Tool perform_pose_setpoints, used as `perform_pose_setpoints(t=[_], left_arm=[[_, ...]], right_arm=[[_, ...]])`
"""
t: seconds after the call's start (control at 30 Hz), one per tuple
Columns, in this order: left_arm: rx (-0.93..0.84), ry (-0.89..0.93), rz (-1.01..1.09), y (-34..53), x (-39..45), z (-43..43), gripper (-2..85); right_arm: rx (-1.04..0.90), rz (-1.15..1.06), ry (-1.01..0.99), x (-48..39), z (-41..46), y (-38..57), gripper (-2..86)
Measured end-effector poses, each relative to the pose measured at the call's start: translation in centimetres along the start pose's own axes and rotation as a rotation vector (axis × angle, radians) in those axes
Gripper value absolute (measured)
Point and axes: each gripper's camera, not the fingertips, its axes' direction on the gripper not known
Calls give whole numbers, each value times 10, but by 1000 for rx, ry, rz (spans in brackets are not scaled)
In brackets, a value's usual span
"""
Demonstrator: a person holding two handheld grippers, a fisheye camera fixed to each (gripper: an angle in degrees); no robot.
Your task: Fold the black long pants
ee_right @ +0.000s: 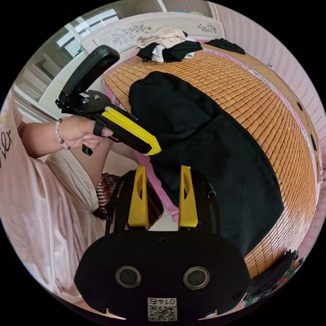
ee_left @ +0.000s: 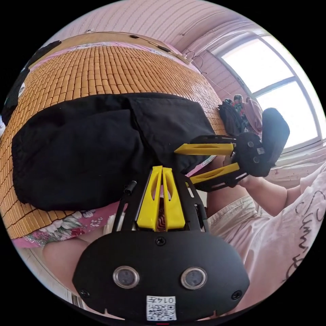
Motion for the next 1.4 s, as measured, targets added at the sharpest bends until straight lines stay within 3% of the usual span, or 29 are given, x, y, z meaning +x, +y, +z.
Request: perform_pose_setpoints(t=[0.17, 0.3, 0.53, 0.7, 0.87, 1.0, 1.07, 1.3, 1.4], left_arm=[[14, -23, -47, -12, -14, -13, -7], [55, -55, -28, -38, -16, -23, 14], [42, 74, -146, -91, -37, -5, 83], [20, 47, -253, -99, -43, 4, 117], [20, 184, -402, -92, -54, 15, 132], [-19, 266, -400, -94, -49, 27, 69], [22, 210, -353, -95, -38, 16, 4], [218, 191, -98, -118, 15, -41, -9], [303, 85, -24, -105, 20, -96, -8]], right_arm=[[-76, -39, 223, -3, 27, -1, 108], [64, 112, 62, 42, -22, 28, 26], [367, 528, -271, 151, -70, 115, 10], [510, 676, -510, 193, -63, 167, 9], [578, 630, -559, 192, -65, 185, 9], [605, 570, -599, 190, -65, 188, 9], [615, 550, -604, 189, -69, 188, 9], [615, 339, -473, 166, -117, 139, 11], [583, 163, -539, 150, -135, 72, 13]])
